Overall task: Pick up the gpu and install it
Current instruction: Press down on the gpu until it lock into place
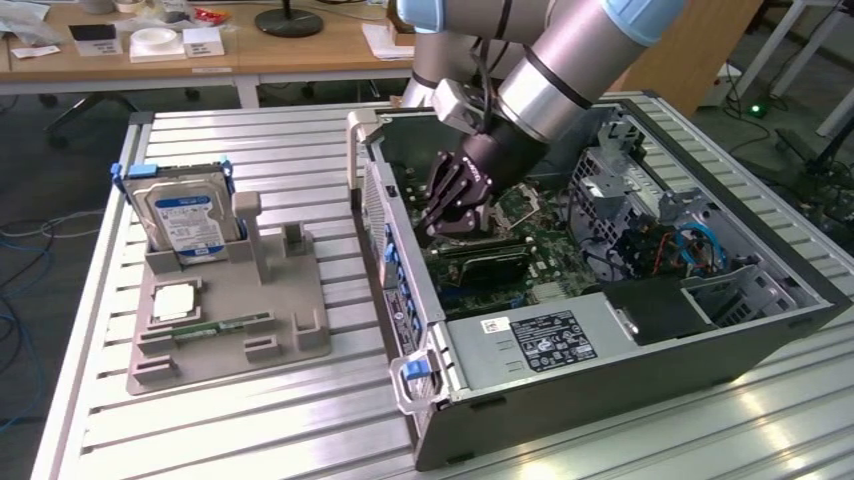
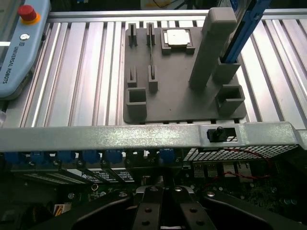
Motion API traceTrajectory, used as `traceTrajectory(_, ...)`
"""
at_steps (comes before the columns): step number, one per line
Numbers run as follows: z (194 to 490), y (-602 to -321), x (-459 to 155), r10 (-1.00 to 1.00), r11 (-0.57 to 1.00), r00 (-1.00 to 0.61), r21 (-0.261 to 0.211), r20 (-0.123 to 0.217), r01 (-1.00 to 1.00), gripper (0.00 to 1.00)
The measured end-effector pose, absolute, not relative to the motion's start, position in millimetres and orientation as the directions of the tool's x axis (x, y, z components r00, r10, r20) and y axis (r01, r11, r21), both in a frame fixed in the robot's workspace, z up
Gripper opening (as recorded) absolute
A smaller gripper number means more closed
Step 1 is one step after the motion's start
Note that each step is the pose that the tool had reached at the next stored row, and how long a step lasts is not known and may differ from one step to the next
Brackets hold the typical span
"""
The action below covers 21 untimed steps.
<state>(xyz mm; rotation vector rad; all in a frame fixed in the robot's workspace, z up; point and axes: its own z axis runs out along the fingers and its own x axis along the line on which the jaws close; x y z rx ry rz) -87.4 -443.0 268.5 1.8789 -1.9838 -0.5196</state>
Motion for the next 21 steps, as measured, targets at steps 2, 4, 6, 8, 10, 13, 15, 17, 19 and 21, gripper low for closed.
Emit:
traceTrajectory(2,268.3,-443.1,-86.9,-0.999,0.049,-0.052,0.497,0.007,-0.866,0.1)
traceTrajectory(4,268.0,-443.8,-86.0,-0.999,0.049,-0.053,0.499,0.007,-0.865,0.1)
traceTrajectory(6,267.6,-445.3,-83.7,-0.999,0.049,-0.053,0.504,0.008,-0.862,0.1)
traceTrajectory(8,267.0,-445.7,-82.2,-0.999,0.049,-0.052,0.508,0.008,-0.86,0.1)
traceTrajectory(10,266.3,-445.7,-82.1,-0.999,0.049,-0.052,0.509,0.008,-0.859,0.1)
traceTrajectory(13,262.8,-445.7,-79.3,-0.999,0.051,-0.052,0.512,0.011,-0.858,0.1)
traceTrajectory(15,261.6,-445.7,-78.9,-0.999,0.051,-0.052,0.514,0.012,-0.857,0.1)
traceTrajectory(17,261.4,-445.8,-78.8,-0.999,0.051,-0.052,0.517,0.012,-0.855,0.1)
traceTrajectory(19,261.2,-445.7,-78.8,-0.999,0.051,-0.052,0.523,0.013,-0.851,0.1)
traceTrajectory(21,260.9,-445.8,-78.8,-0.999,0.051,-0.052,0.532,0.013,-0.845,0.1)
